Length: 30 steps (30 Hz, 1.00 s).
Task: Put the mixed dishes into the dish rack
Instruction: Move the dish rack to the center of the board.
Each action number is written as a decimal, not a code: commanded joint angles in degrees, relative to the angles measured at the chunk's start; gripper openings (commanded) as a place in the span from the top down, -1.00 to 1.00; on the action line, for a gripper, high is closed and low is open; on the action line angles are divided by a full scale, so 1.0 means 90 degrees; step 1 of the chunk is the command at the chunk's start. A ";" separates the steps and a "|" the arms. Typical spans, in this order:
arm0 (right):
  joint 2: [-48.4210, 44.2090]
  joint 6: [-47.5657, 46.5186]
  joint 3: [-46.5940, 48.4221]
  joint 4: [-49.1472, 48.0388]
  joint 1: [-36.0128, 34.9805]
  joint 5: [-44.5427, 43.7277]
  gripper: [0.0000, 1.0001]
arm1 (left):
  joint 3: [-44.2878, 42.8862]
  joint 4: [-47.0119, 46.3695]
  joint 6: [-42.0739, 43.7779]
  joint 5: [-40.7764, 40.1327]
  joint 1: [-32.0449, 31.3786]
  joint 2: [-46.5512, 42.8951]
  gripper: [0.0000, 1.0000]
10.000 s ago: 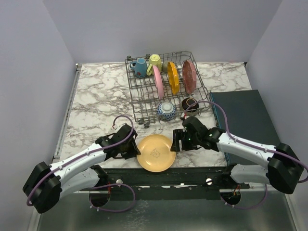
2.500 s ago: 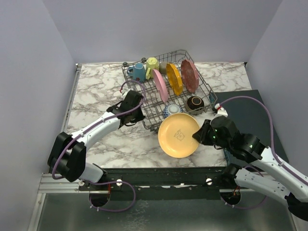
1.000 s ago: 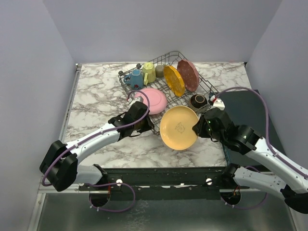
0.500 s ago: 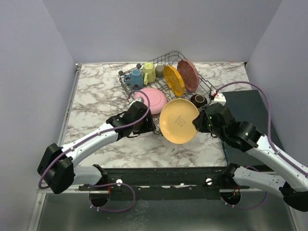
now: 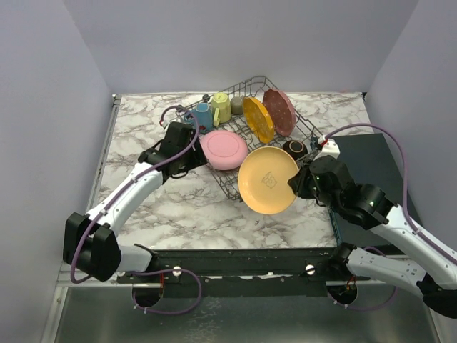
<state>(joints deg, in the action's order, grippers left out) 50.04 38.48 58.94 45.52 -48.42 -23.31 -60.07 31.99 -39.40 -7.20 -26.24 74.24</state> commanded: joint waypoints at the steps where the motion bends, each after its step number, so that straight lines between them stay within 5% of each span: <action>1: -0.0164 0.0059 -0.0098 -0.0199 -0.0039 -0.0144 0.99 | -0.0496 0.0056 0.0387 0.0224 0.0280 0.0517 -0.42; 16: -0.0596 0.0185 -0.0429 -0.0150 -0.0039 0.0015 0.99 | -0.1835 -0.0041 0.0522 0.0424 0.0688 0.2390 -0.15; 30: -0.0791 0.0275 -0.0539 -0.0042 -0.0039 0.0154 1.00 | -0.2219 -0.0034 0.0627 0.0594 0.0811 0.3108 0.57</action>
<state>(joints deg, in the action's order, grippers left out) 43.55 39.83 54.52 46.02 -48.42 -22.79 -78.35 31.83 -34.68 -3.29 -19.44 100.86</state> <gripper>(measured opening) 0.190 0.316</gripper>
